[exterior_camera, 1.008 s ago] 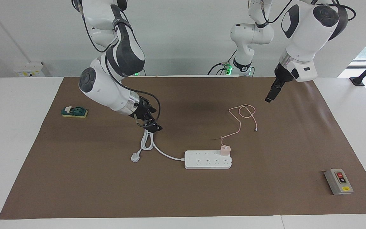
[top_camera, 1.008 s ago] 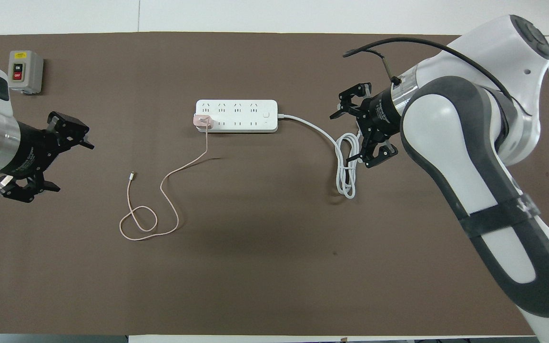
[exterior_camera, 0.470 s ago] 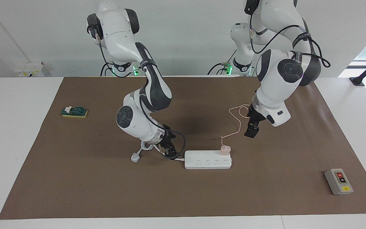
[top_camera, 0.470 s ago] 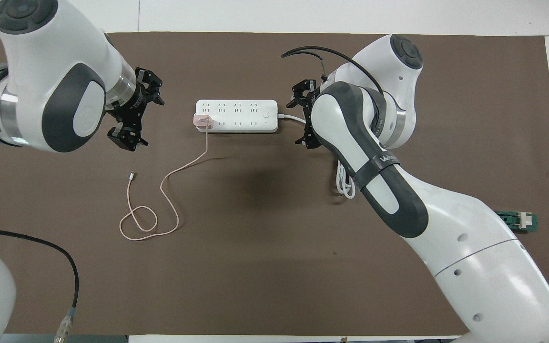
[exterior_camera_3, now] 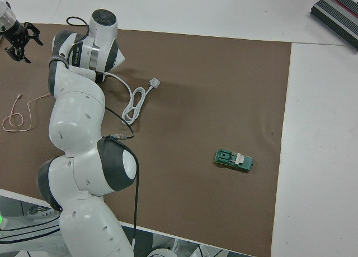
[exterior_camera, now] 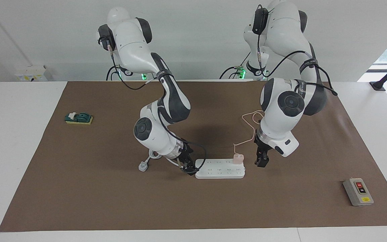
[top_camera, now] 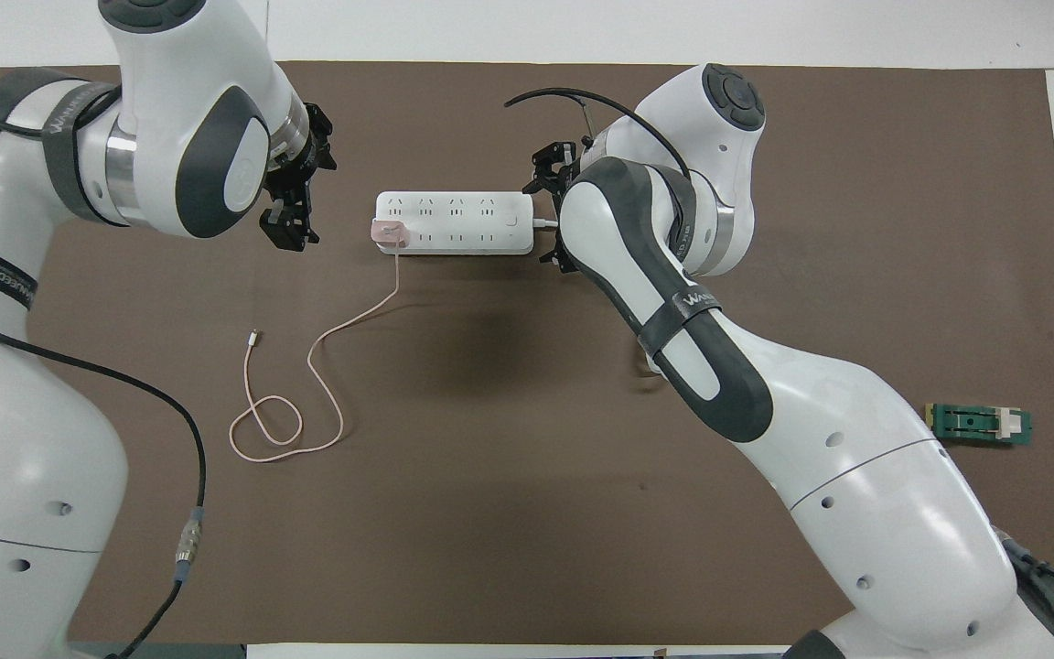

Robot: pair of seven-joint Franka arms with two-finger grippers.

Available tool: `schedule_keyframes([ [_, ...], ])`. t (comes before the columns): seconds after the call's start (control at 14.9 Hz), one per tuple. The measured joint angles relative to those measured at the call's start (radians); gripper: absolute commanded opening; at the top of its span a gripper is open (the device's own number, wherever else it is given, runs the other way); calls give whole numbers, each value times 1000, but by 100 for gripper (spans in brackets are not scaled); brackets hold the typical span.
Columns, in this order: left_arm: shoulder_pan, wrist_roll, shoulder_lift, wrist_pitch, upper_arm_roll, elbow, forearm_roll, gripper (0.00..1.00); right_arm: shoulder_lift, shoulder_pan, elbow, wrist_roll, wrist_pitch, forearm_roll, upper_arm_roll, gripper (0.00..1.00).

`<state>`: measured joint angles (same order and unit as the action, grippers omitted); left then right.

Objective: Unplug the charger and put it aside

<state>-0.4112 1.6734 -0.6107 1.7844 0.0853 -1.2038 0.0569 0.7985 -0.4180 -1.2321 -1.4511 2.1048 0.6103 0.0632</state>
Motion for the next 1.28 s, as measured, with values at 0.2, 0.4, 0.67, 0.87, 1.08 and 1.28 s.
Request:
schedule_keyframes([
  [0.2,-17,18,-3,22,1,-4,3,100,29,-2,6,-33,26,23,-10,100],
  [0.4,-29,21,-3,91,2,-35,4,100,38,-1,8,-38,27,52,-12,100],
  [0.67,-53,32,8,189,3,-134,6,100,43,-2,9,-38,38,64,-13,100],
  [0.87,-64,38,34,211,3,-203,6,100,50,-9,13,-38,60,65,-14,100],
  [1.08,-79,51,64,227,4,-261,6,100,54,-11,15,-38,73,65,-14,100],
  [1.28,-97,71,77,252,4,-302,6,100,70,-13,15,-38,97,65,-14,100],
])
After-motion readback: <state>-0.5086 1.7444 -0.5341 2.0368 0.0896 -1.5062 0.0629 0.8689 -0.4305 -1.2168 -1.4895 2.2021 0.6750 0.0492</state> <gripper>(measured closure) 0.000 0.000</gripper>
